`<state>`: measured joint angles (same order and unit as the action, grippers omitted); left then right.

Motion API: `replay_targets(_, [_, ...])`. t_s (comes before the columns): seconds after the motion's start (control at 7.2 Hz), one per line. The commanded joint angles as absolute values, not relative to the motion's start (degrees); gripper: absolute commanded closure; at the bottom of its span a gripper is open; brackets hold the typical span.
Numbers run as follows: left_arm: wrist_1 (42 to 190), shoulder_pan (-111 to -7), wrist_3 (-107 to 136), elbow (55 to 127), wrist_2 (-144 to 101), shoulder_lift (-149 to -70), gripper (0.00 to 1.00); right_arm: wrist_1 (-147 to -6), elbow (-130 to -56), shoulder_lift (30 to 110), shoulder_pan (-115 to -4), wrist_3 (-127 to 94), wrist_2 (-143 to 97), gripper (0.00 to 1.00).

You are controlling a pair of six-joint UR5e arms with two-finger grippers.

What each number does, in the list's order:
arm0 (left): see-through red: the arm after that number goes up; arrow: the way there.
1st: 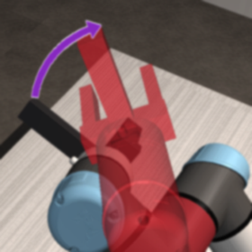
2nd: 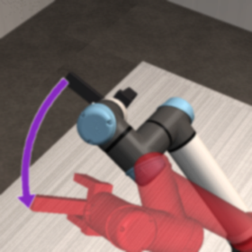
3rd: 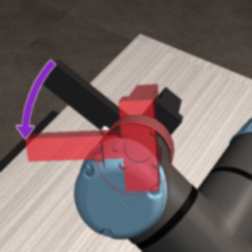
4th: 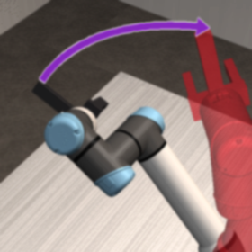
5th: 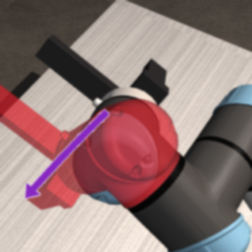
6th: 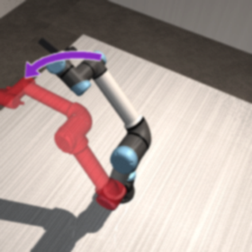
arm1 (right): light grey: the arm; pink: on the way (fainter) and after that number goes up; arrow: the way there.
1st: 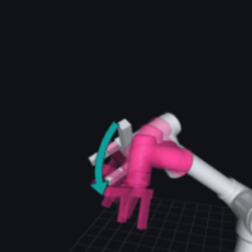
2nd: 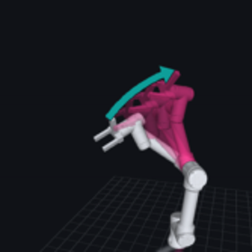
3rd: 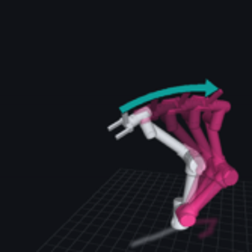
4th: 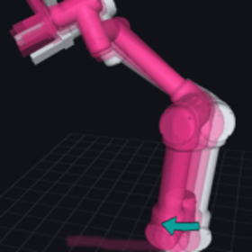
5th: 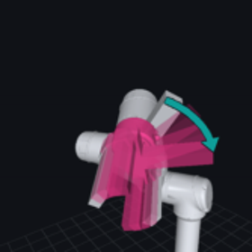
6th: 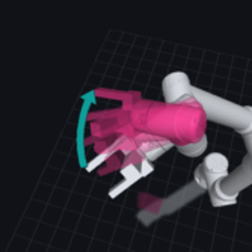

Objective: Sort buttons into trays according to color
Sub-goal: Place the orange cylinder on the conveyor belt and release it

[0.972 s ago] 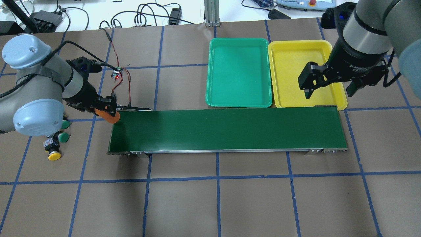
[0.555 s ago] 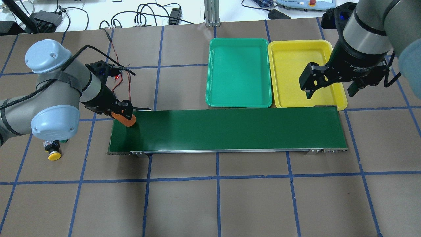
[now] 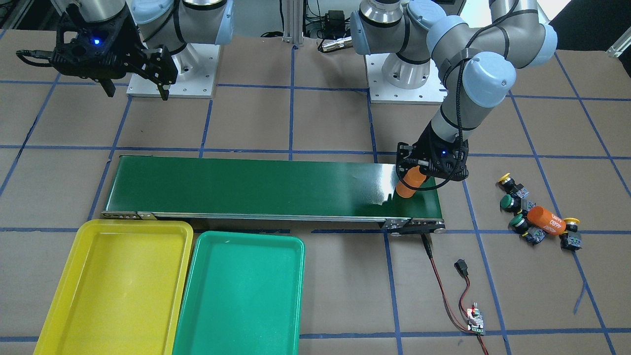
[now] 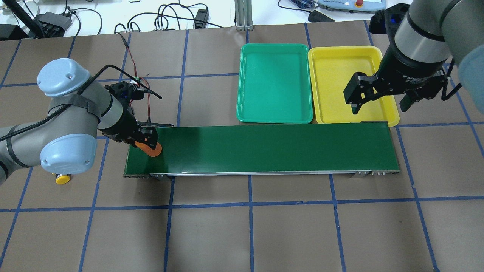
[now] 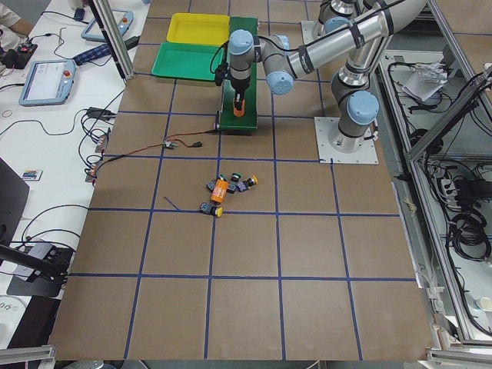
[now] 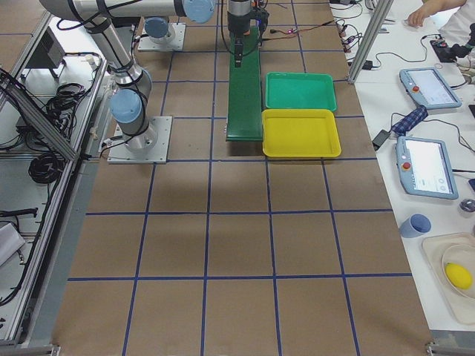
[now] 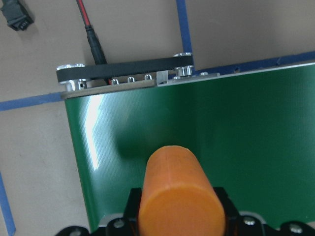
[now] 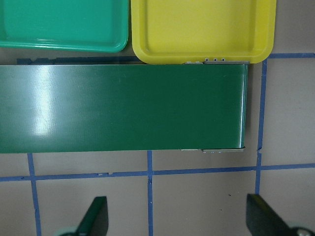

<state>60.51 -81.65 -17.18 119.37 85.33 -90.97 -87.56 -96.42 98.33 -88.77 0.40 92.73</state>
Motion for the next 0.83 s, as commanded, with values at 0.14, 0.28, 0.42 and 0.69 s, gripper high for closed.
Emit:
replay_targets(0.14, [63.2,-81.8,-16.9,118.5,84.8,-86.3,0.06,-87.4,-96.5,98.3,-88.8,0.4,92.7,0.00])
replay_targets(0.28, [64.6,-81.4,-16.9,117.7,84.9,-84.8,0.04,-87.6,-96.7,98.3,-88.8,0.4,92.7,0.00])
replay_targets(0.42, [64.9,-80.4,-17.0,117.6,85.4,-83.3,0.02,-87.8,-96.9,98.4,-88.8,-0.1,91.9,0.00])
replay_targets(0.69, [64.3,-72.2,-19.0,117.8,85.2,-83.1,0.01,-87.6,-96.9,98.4,-88.8,-3.2,91.9,0.00])
